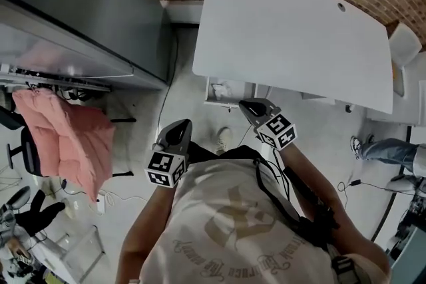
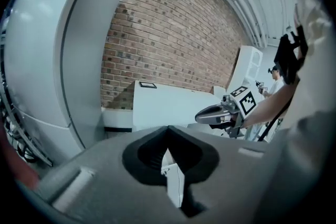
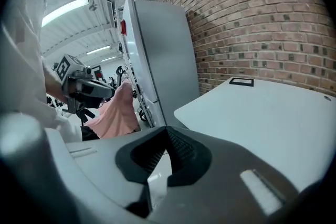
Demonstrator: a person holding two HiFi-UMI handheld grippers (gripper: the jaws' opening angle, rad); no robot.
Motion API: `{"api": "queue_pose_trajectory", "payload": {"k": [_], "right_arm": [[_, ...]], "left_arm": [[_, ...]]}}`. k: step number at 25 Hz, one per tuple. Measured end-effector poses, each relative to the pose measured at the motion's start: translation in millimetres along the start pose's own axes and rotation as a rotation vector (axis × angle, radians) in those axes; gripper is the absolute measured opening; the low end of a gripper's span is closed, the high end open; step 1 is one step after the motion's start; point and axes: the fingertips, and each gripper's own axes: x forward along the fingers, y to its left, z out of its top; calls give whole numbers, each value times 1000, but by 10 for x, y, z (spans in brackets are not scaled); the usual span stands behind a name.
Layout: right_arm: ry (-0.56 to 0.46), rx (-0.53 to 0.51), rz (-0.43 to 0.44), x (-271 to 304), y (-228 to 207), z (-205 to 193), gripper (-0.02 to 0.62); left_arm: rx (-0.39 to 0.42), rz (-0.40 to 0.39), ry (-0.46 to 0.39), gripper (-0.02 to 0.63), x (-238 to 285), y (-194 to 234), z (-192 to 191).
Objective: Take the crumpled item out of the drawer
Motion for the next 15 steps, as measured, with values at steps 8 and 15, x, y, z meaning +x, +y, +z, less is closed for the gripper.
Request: {"api": "queue_pose_trajectory", "payload": {"k": [8,15], "right_arm": [[69,-53,89,250,44,-121,8],[129,-59,107,464,61,-352,8]], "left_arm": [[-72,110,-27,3,-141,68,-121],[-123,103,16,5,-147,-18,-426]]}}
